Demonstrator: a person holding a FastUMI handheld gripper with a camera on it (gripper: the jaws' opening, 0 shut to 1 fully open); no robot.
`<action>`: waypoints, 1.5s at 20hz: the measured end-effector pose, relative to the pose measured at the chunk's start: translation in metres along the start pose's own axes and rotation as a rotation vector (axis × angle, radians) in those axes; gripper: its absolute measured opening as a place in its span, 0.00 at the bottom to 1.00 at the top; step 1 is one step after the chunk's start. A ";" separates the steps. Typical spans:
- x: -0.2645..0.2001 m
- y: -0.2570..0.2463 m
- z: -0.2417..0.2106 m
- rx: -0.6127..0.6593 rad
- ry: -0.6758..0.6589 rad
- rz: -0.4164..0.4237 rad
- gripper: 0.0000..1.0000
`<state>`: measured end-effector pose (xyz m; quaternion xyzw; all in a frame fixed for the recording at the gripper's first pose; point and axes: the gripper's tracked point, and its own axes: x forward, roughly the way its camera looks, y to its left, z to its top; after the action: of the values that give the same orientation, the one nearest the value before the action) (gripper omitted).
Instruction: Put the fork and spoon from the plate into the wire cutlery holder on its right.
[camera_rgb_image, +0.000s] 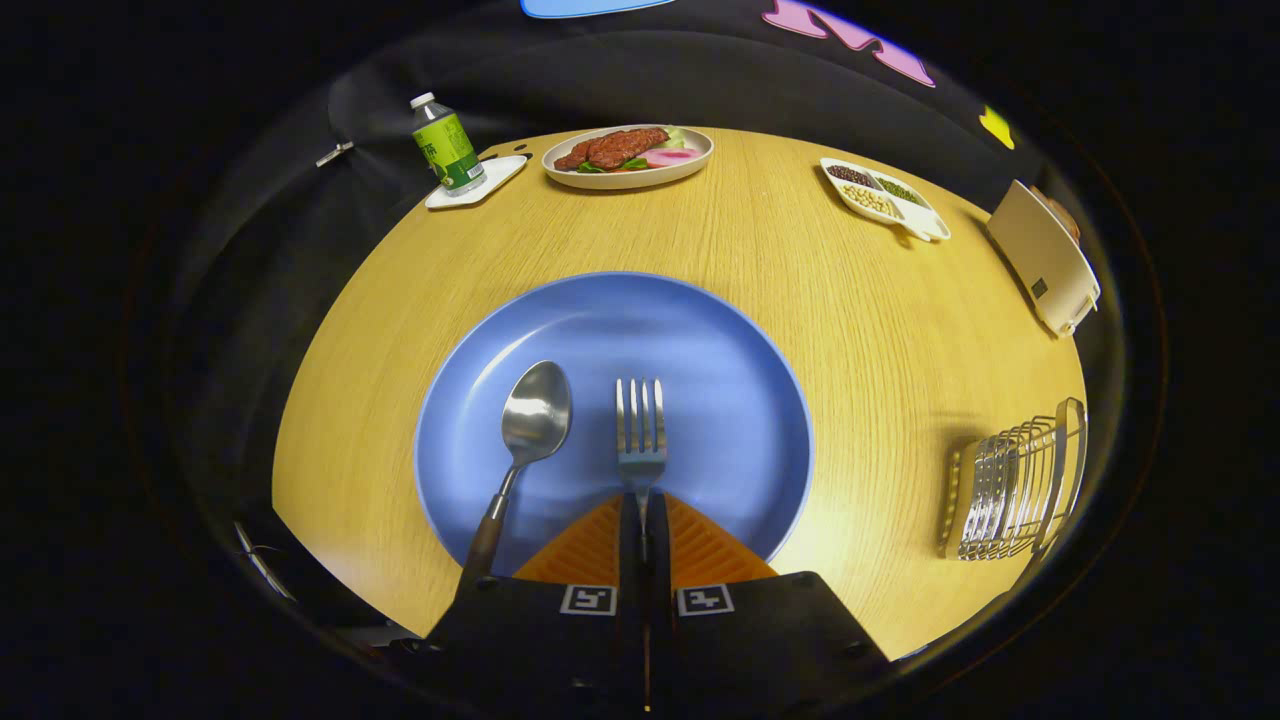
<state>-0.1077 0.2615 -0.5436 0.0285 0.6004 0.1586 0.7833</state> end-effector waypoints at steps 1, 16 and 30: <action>-0.003 0.001 0.003 0.016 -0.012 0.017 0.08; -0.097 -0.009 0.065 0.067 -0.230 0.137 0.07; -0.195 -0.166 0.018 0.055 -0.027 0.072 0.07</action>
<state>-0.0995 0.0521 -0.3963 0.0735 0.5926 0.1698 0.7839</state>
